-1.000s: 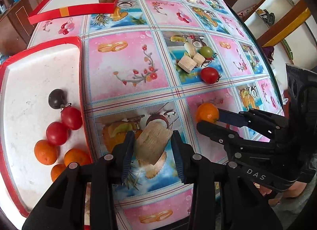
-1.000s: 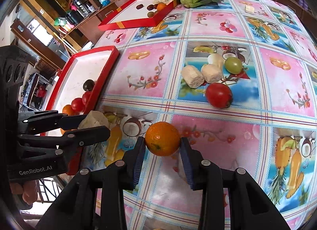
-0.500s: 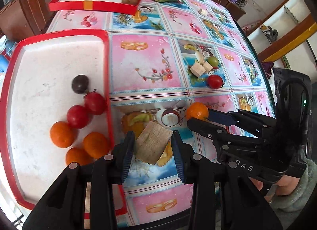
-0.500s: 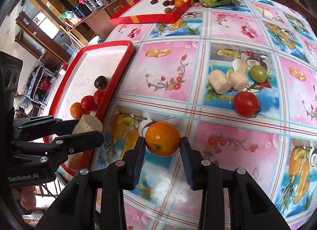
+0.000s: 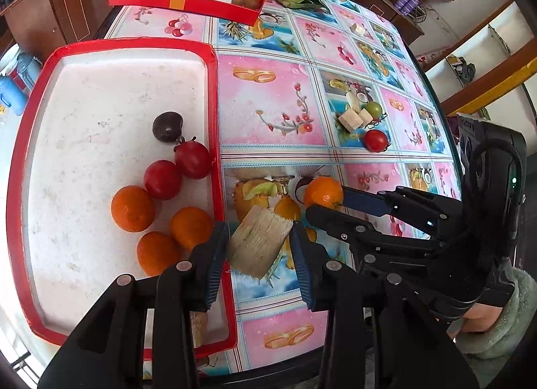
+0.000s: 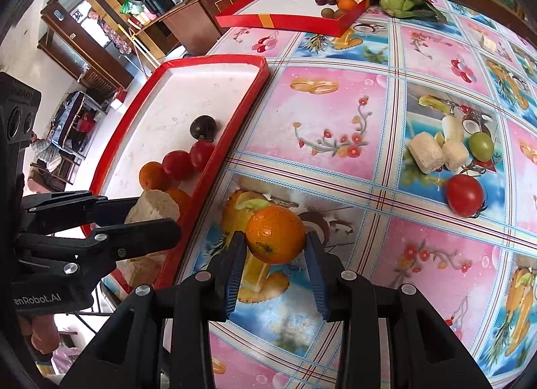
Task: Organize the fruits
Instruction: 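Carry the beige cube and orange over the white tray with both tools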
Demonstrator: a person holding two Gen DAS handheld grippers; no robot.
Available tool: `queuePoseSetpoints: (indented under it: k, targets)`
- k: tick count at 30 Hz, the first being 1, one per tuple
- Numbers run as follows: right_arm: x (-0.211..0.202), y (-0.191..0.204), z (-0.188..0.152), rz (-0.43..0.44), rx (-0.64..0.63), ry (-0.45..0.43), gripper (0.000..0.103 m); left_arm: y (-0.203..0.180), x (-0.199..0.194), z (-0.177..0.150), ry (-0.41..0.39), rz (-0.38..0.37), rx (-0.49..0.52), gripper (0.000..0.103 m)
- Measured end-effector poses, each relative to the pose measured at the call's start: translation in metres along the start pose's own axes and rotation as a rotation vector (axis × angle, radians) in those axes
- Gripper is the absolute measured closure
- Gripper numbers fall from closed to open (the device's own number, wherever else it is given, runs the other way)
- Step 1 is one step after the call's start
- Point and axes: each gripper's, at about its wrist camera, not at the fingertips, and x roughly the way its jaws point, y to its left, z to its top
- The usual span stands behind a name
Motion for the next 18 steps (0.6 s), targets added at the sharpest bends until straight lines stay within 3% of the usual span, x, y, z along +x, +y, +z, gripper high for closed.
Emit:
queuePoseSetpoints:
  k: [18]
  targets:
    - [0.0002,0.0069,0.0099,-0.005,-0.011,-0.004,0.067,0.0072,-0.0065,0.0079,-0.005,-0.024,0.003,0.068]
